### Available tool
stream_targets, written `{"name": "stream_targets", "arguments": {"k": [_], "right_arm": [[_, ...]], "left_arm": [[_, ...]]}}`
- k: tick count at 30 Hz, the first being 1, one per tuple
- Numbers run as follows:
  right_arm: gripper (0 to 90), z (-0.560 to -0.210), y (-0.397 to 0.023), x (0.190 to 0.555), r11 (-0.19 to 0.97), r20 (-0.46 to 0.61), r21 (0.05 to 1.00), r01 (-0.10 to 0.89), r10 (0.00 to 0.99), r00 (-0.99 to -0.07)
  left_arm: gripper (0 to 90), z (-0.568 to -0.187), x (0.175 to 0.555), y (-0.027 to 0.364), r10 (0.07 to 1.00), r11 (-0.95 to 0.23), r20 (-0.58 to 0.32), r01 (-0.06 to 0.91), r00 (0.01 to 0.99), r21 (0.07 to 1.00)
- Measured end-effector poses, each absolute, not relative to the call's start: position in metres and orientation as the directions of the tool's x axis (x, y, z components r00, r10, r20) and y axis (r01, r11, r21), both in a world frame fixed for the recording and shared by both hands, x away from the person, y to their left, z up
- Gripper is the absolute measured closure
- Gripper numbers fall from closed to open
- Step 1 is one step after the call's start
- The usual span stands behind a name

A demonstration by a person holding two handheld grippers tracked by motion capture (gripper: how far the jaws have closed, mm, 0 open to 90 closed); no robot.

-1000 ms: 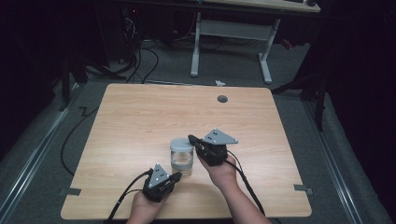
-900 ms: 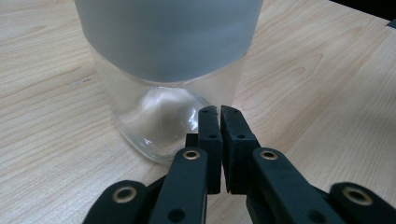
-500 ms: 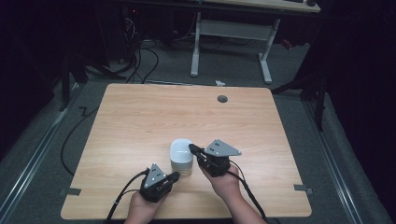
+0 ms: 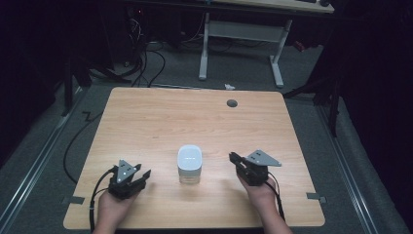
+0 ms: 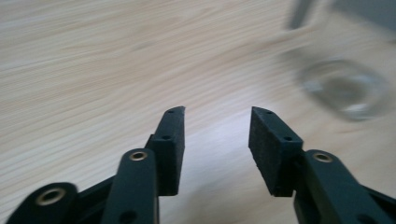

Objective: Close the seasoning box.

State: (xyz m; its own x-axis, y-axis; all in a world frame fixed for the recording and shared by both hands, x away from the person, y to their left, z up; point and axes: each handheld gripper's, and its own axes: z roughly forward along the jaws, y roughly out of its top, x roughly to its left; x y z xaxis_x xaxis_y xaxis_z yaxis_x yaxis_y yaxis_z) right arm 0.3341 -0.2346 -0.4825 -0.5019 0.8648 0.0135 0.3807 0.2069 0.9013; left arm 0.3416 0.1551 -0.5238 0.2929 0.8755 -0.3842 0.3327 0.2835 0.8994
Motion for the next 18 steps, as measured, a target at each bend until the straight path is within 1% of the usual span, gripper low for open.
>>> {"name": "stream_targets", "arguments": {"k": [2,4,6,7,8,10,12,15,18], "right_arm": [[76.1,-0.487,-0.253,0.333,0.198,-0.002,0.9,0.389,0.892,-0.452],[62.5,-0.49,-0.273,0.328,0.171,0.005,0.893,0.417,0.922,-0.387],[54.7,-0.493,-0.292,0.317,0.149,-0.002,0.886,0.44,0.948,-0.317],[50.5,-0.498,-0.305,0.303,0.123,-0.003,0.897,0.425,0.963,-0.271],[50.5,-0.498,-0.305,0.303,0.123,-0.003,0.897,0.425,0.963,-0.271],[50.3,-0.506,-0.314,0.294,0.072,0.033,0.902,0.426,0.972,-0.235],[48.9,-0.513,-0.32,0.295,0.071,0.046,0.878,0.473,0.972,-0.232],[44.8,-0.517,-0.326,0.299,0.017,0.101,0.864,0.504,0.973,-0.206],[44.2,-0.514,-0.32,0.299,0.049,0.074,0.87,0.49,0.971,-0.229]], "left_arm": [[50.9,-0.524,0.345,0.167,0.886,0.301,-0.387,0.316,0.257,0.9],[49.5,-0.525,0.347,0.175,0.884,0.329,-0.408,0.314,0.228,0.89],[49.3,-0.525,0.347,0.177,0.873,0.358,-0.436,0.322,0.217,0.877],[49.3,-0.526,0.345,0.174,0.865,0.375,-0.452,0.318,0.218,0.871],[49.3,-0.526,0.345,0.174,0.865,0.375,-0.452,0.318,0.218,0.871],[49.1,-0.527,0.344,0.166,0.87,0.352,-0.434,0.322,0.234,0.879],[48.3,-0.528,0.342,0.159,0.877,0.32,-0.406,0.317,0.256,0.893],[48.0,-0.528,0.337,0.156,0.878,0.304,-0.395,0.321,0.271,0.897],[47.9,-0.525,0.333,0.155,0.878,0.299,-0.388,0.312,0.28,0.902]]}}
